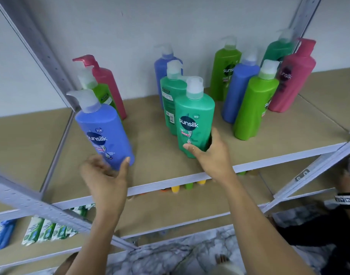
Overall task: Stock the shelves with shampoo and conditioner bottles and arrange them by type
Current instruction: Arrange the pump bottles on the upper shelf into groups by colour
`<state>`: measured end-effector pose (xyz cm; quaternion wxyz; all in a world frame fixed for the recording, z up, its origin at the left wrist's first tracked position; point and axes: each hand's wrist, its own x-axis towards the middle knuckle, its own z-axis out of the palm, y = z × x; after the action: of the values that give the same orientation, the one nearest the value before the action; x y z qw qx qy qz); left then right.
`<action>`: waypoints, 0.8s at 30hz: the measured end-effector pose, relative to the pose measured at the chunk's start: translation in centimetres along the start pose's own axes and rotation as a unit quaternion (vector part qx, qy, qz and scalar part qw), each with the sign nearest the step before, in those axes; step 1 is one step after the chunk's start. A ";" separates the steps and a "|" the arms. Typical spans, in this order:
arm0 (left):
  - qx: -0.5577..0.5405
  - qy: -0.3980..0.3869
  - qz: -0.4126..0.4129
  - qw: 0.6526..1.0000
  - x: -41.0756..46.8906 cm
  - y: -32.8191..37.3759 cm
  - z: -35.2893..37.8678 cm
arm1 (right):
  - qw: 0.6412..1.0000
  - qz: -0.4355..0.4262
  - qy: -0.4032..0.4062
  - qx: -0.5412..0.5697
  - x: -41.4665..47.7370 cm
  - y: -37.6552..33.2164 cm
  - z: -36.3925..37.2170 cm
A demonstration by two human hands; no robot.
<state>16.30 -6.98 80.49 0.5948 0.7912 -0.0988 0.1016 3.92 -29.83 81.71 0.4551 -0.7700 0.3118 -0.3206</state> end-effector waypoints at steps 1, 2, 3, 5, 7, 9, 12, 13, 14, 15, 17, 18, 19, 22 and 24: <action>-0.019 -0.004 -0.004 1.000 0.6 0.1 0.1 | 1.000 -0.002 0.001 0.000 0.2 0.1 -0.1; -0.032 -0.016 -0.002 0.999 1.0 0.2 0.3 | 1.000 -0.004 0.002 0.001 0.4 0.2 -0.3; -0.045 -0.034 0.003 0.998 1.3 0.4 0.6 | 1.000 -0.007 0.003 -0.002 0.7 0.4 -0.6; -0.064 -0.062 0.010 0.996 1.7 0.7 1.2 | 1.000 -0.013 0.004 -0.009 1.1 0.8 -1.2; -0.061 -0.063 0.006 0.996 1.9 0.8 1.5 | 1.000 -0.024 0.010 -0.008 1.7 1.3 -2.0; -0.059 -0.064 -0.006 0.996 1.9 1.2 1.9 | 1.000 -0.027 0.013 -0.003 2.2 1.8 -2.7; -0.062 -0.078 -0.013 0.995 1.4 2.0 3.1 | 0.999 -0.031 0.025 0.005 3.2 2.5 -3.6; -0.063 -0.083 -0.010 0.995 1.2 2.3 3.5 | 0.999 -0.031 0.030 0.008 3.5 2.7 -3.8; -0.063 -0.088 -0.005 0.994 1.1 2.5 4.0 | 0.999 -0.031 0.034 0.013 3.7 2.8 -3.9; -0.067 -0.096 0.000 0.993 0.9 2.7 4.5 | 0.999 -0.030 0.038 0.020 3.9 2.9 -3.9; -0.070 -0.117 0.005 0.991 0.5 3.1 5.5 | 0.998 -0.031 0.043 0.030 4.1 3.2 -3.9; -0.071 -0.129 0.008 0.989 0.4 3.2 6.1 | 0.998 -0.032 0.045 0.032 4.1 3.2 -3.9; -0.071 -0.142 0.011 0.987 0.2 3.4 6.6 | 0.998 -0.033 0.045 0.034 4.1 3.3 -3.8; -0.074 -0.178 0.023 0.981 0.0 3.7 7.8 | 0.998 -0.034 0.044 0.037 4.1 3.4 -3.8; -0.073 -0.198 0.032 0.977 0.1 4.0 8.4 | 0.998 -0.034 0.038 0.036 4.1 3.5 -3.9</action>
<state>15.65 -16.14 81.91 0.6163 0.7465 -0.2469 -0.0454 2.71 -36.30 80.85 0.4588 -0.7506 0.2912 -0.3759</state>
